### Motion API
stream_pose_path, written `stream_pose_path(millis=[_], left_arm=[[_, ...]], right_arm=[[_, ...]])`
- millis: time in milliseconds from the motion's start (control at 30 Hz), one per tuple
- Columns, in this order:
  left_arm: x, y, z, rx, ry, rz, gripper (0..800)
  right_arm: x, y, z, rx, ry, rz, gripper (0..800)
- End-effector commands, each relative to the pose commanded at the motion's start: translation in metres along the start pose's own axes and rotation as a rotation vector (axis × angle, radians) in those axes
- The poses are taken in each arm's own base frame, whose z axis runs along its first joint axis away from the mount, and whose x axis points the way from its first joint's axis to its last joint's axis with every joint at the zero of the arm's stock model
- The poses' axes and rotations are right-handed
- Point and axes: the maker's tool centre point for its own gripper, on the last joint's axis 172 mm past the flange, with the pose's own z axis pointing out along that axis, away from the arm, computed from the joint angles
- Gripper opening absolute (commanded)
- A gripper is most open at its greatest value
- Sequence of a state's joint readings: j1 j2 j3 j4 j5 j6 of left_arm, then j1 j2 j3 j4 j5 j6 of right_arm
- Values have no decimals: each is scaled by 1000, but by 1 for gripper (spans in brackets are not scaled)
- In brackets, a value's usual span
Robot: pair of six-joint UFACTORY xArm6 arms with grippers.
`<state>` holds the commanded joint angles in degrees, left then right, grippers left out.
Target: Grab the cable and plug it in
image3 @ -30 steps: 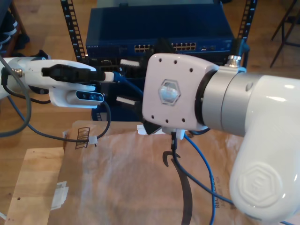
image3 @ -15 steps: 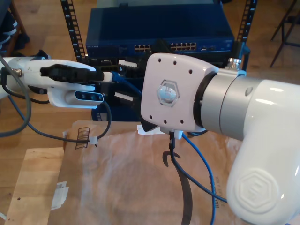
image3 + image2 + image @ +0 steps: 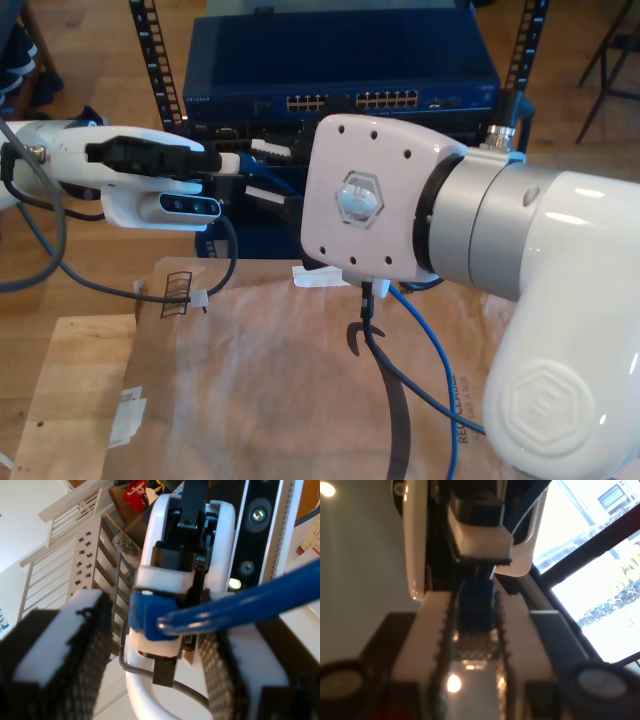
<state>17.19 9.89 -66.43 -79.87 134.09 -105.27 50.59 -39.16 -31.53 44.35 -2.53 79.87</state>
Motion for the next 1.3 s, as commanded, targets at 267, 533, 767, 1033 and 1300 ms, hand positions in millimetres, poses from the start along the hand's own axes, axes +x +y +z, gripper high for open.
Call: stream_pose_path(millis=[267,533,767,1033,1300], left_arm=[[0,1,5,7,14,-2,32],[0,0,5,6,13,0,32],[0,0,5,7,14,-1,36],[3,-7,7,33,11,-11,797],[-13,11,-45,-200,-43,34,798]], right_arm=[[1,2,2,-4,4,0,223],[1,-4,0,17,5,-1,185],[1,-3,0,17,4,-2,143],[1,-6,-1,27,6,-2,7],[37,-2,21,26,91,1,1]])
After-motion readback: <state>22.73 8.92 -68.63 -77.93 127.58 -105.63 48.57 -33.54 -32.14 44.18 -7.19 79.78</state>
